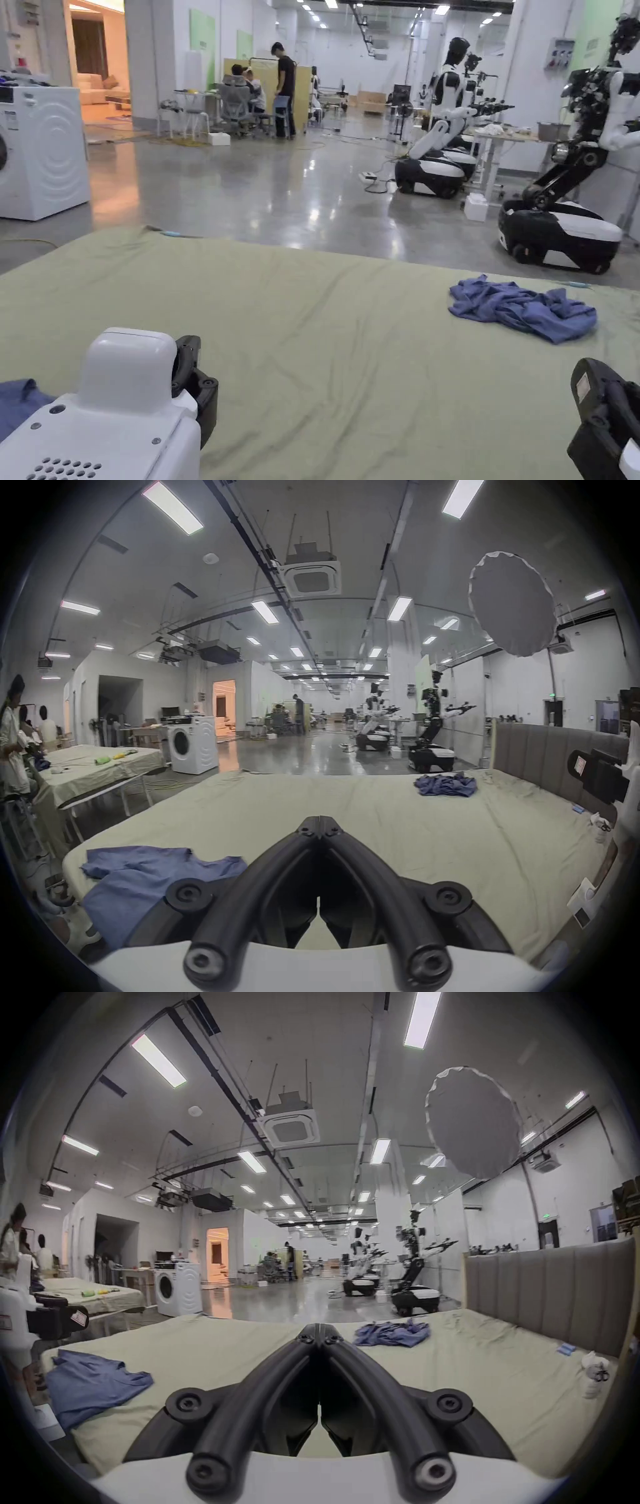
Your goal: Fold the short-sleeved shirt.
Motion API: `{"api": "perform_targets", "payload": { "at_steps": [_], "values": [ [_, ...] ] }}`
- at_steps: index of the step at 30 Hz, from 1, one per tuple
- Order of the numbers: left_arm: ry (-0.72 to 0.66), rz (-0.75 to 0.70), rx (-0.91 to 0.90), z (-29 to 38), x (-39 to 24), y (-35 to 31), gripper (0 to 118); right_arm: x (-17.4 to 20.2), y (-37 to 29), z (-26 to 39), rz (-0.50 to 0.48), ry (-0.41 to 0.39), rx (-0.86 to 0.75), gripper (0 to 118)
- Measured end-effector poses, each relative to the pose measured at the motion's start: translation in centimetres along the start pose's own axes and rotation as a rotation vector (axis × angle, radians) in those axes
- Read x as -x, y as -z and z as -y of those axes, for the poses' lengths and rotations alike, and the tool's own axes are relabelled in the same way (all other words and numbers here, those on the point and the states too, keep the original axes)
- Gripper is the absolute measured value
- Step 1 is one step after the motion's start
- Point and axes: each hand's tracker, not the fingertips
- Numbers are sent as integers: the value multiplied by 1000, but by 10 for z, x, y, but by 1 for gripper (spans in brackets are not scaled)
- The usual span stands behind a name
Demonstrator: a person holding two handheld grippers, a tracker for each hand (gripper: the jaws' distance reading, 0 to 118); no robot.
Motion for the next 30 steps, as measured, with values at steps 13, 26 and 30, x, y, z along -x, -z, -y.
{"api": "perform_targets", "payload": {
  "at_steps": [13,26,30],
  "values": [
    [-31,-627,60,15,136,-102,0,178,58,14,-630,183,69,2],
    [-148,-287,347,72,215,-13,0,219,91,48,-676,130,211,2],
    [-243,-176,550,115,248,48,97,224,100,62,-702,110,283,2]
  ]
}}
